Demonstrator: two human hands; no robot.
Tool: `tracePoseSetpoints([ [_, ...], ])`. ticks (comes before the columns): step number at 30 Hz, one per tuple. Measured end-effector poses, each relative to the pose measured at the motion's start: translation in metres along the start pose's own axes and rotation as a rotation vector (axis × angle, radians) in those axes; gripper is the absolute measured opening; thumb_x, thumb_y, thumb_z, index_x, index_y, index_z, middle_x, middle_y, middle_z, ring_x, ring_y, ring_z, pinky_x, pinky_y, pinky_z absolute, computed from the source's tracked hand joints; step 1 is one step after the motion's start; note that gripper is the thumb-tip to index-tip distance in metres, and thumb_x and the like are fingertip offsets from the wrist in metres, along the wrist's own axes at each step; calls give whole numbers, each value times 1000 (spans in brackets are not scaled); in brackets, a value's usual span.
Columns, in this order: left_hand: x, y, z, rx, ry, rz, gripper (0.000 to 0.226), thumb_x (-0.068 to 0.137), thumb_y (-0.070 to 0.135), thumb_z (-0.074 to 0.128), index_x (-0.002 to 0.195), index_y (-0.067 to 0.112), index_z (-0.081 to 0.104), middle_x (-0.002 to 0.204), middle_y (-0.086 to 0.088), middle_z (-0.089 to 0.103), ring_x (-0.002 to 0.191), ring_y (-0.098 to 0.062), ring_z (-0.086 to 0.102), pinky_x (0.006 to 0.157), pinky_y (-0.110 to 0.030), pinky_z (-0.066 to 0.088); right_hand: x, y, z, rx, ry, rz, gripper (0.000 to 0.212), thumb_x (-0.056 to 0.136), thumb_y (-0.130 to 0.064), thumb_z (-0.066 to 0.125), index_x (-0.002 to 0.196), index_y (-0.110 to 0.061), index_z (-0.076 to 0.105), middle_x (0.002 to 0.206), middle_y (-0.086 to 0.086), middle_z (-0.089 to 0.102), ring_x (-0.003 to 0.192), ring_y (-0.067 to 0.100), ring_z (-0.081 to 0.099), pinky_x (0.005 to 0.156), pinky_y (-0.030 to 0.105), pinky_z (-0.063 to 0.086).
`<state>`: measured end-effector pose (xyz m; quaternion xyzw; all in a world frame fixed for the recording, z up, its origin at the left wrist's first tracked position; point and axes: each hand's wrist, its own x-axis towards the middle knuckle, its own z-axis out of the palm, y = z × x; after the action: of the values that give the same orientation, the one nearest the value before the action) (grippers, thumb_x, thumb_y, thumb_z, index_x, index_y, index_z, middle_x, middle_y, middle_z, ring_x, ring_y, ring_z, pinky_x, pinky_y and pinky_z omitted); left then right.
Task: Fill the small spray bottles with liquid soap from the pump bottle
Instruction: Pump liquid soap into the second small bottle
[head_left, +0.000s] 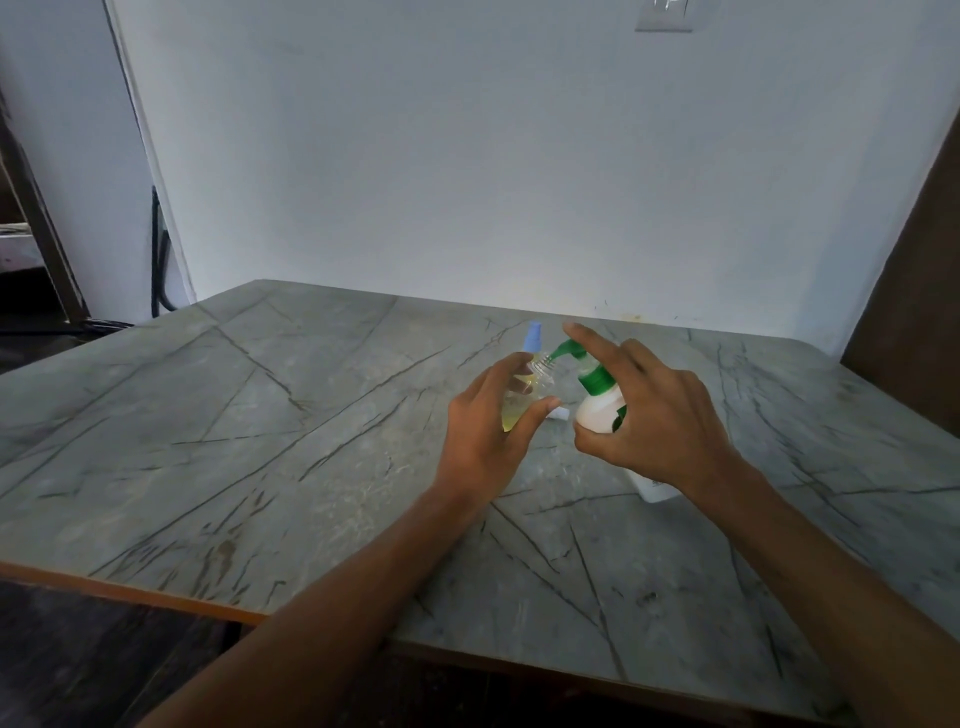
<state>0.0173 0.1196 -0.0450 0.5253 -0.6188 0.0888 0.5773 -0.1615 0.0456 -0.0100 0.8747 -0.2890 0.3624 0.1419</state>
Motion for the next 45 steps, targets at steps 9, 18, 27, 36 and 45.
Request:
tracePoseSetpoints([
  [9, -1, -2, 0, 11, 5, -17, 49, 83, 34, 74, 125, 14, 57, 109, 1, 67, 90, 1, 57, 77, 2, 40, 2, -2, -1, -43, -77, 21, 104, 61, -49, 70, 150, -44, 16, 95, -2, 53, 63, 20, 54, 53, 36, 54],
  [18, -2, -1, 0, 14, 8, -6, 49, 83, 32, 74, 124, 11, 58, 109, 0, 67, 90, 1, 57, 77, 2, 39, 4, -5, -1, 1, -50, 35, 89, 57, -50, 68, 139, -37, 36, 92, -1, 56, 61, 19, 54, 54, 32, 52],
  [27, -4, -1, 2, 4, -13, 28, 50, 82, 33, 73, 123, 8, 59, 109, -2, 68, 91, 1, 57, 81, 0, 40, 3, -3, -1, 66, -6, 50, 78, 55, -50, 71, 127, -35, 45, 95, -2, 58, 64, 19, 56, 55, 34, 53],
  [36, 0, -2, -1, 23, 2, -5, 50, 83, 36, 72, 124, 12, 58, 109, 1, 68, 91, 1, 58, 78, 1, 40, 3, -1, 0, -24, -61, 33, 98, 60, -50, 67, 147, -44, 23, 93, -5, 55, 64, 17, 54, 56, 34, 54],
  [45, 0, 2, 0, 3, 5, -8, 49, 83, 34, 72, 125, 12, 58, 110, 0, 68, 91, 1, 57, 78, 2, 40, 1, 2, 1, -8, -35, 12, 101, 64, -57, 68, 151, -44, 18, 95, -4, 57, 62, 17, 54, 53, 33, 53],
])
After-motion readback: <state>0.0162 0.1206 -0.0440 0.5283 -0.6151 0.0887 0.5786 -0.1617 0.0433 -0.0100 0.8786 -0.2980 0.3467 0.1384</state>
